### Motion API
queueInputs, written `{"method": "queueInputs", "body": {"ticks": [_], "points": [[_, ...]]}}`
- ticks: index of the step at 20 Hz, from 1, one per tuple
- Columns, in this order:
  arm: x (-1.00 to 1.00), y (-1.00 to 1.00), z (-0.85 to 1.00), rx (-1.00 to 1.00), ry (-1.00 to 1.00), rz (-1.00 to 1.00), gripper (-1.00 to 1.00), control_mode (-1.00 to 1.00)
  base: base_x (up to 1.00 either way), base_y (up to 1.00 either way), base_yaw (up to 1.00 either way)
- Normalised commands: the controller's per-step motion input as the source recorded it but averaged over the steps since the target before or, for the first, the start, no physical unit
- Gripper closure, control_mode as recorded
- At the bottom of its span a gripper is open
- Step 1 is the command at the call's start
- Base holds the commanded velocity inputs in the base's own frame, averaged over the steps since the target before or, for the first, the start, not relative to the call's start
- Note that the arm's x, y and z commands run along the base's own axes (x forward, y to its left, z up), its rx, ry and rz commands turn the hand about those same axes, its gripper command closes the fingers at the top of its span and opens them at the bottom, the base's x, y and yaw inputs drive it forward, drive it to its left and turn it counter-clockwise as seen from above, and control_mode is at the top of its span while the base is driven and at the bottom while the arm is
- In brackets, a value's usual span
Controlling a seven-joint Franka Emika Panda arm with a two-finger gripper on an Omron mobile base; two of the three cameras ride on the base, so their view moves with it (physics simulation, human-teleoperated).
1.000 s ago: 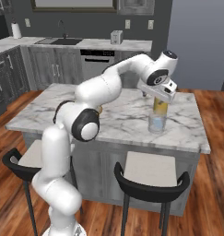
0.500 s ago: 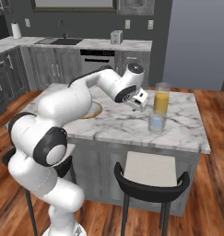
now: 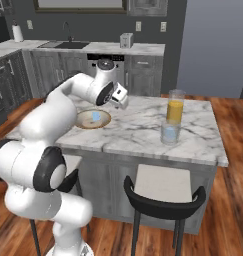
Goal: There are two ice cubes in the ice bowl. Place both ice cubes in the glass cup.
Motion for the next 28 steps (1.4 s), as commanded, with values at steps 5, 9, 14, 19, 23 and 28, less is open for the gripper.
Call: {"method": "queueInputs", "body": {"ticks": [5,9,14,19,23,28], "points": [[0.27,1.00,0.06,-0.01,0.04,0.00,-1.00,-1.00,0.00,0.00,0.00],[0.31,0.86,-0.25,-0.01,0.22,0.05,-1.00,-1.00,0.00,0.00,0.00],[0.40,0.68,-0.30,-0.01,0.26,0.14,-1.00,-1.00,0.00,0.00,0.00],[0.27,0.28,-0.23,-0.03,0.21,0.21,-1.00,-1.00,0.00,0.00,0.00],[0.28,0.07,-0.36,-0.09,0.03,0.05,-1.00,-1.00,0.00,0.00,0.00],[0.37,0.00,-0.66,-0.07,-0.03,0.15,-1.00,-1.00,0.00,0.00,0.00]]}}
